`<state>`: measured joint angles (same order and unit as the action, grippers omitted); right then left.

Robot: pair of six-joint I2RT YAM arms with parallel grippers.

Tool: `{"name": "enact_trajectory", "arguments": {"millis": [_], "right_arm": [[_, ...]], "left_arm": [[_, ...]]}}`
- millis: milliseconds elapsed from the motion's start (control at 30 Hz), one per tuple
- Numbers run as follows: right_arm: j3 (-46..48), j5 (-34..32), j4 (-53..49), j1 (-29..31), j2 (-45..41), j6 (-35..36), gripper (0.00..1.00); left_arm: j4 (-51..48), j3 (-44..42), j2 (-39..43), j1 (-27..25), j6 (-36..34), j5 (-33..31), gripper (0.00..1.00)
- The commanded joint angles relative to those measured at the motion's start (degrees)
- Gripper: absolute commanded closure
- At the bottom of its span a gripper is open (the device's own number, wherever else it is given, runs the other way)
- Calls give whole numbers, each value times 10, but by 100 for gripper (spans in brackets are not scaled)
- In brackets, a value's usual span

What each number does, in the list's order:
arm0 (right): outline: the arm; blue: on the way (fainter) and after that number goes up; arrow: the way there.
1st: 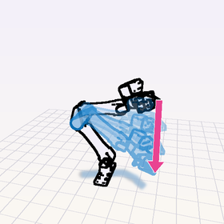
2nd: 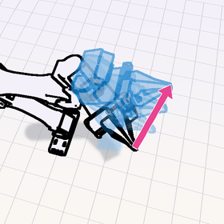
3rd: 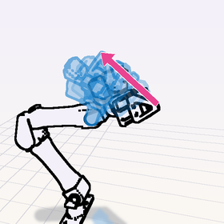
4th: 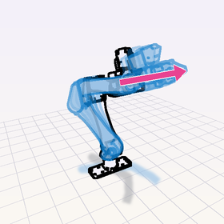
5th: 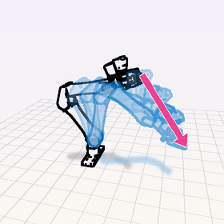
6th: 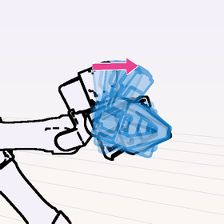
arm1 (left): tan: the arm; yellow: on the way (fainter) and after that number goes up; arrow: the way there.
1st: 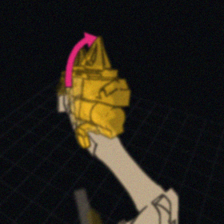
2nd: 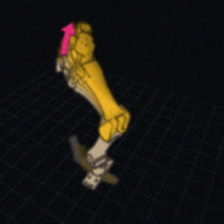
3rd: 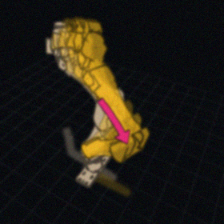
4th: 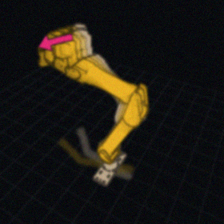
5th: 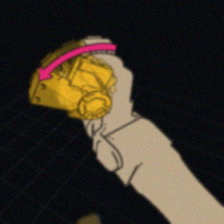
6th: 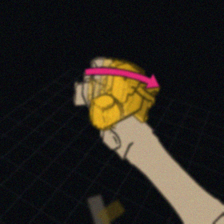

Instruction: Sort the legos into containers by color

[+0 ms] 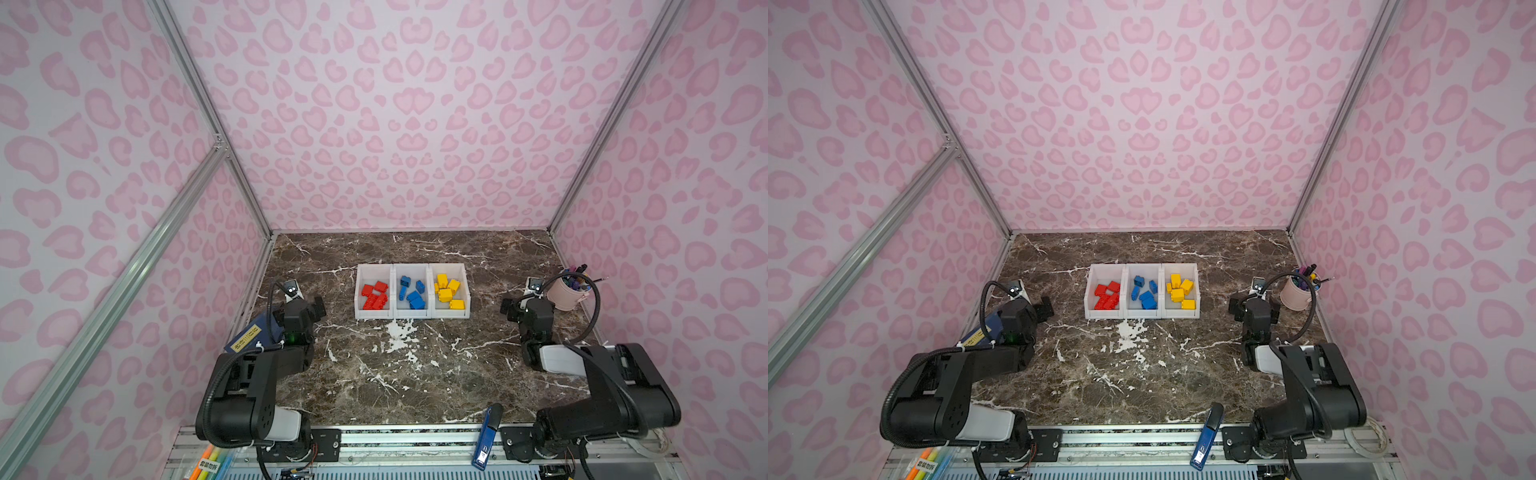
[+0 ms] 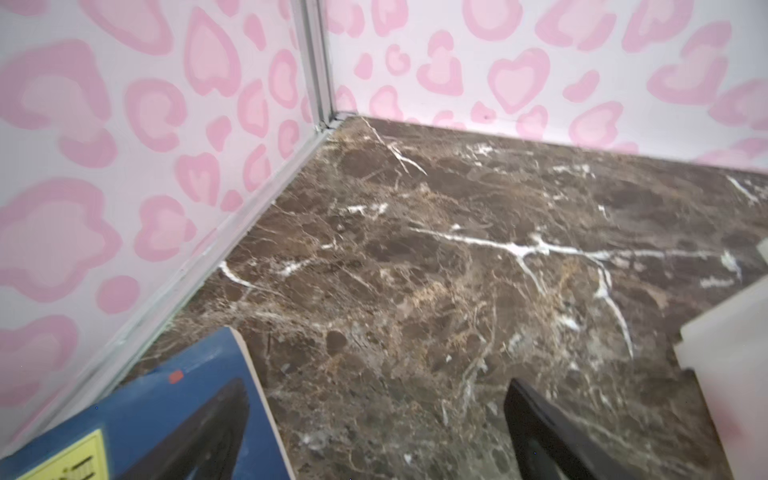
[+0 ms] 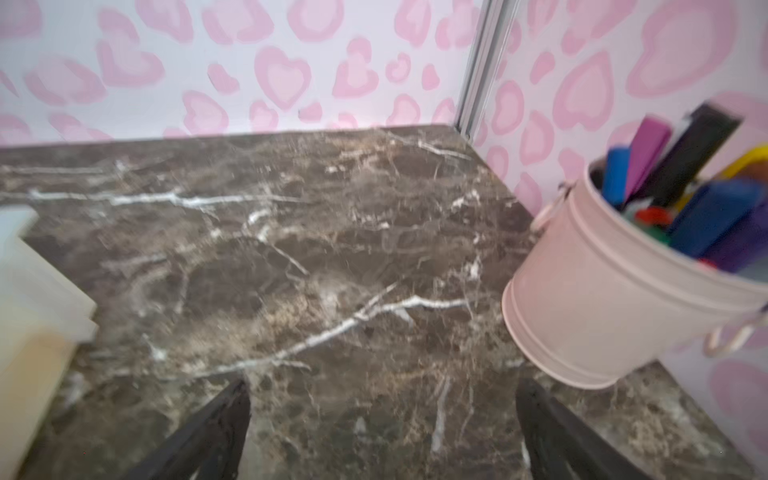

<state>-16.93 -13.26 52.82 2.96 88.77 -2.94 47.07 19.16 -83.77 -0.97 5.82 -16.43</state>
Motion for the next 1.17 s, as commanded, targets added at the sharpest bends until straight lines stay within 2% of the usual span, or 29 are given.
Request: {"name": "enact_trajectory", "arguments": {"millis": [0, 33, 67, 133, 200, 300, 400, 533, 633, 733, 1133], "right_arm": [[-13, 10, 24, -3, -22, 8, 0], [-12, 17, 78, -9, 5, 6, 0], [-15, 17, 87, -11, 19, 8, 0], [-36, 24, 1, -12, -11, 5, 0], [-12, 23, 89, -12, 15, 8, 0], [-32, 24, 9, -12, -11, 7, 0], [-14, 26, 75, -12, 9, 10, 0], [-32, 27, 9, -12, -11, 7, 0], [-23, 26, 42, -11, 0, 7, 0], [-31, 27, 10, -11, -10, 8, 0], [-29, 28, 15, -11, -8, 8, 0]], "left_arm": [[103, -6, -10, 7, -24, 74, 3], [97, -4, -10, 10, -22, 81, 3], [99, -3, -12, 11, -23, 82, 3], [96, -2, -11, 11, -22, 83, 3], [96, -2, -12, 11, -22, 83, 3], [96, -3, -10, 12, -22, 83, 3], [100, -6, -9, 11, -23, 83, 3], [100, -6, -8, 12, -24, 83, 3], [101, -8, -8, 11, -23, 83, 3], [100, -6, -8, 11, -23, 83, 3], [94, -2, -10, 12, -23, 89, 3]]}}
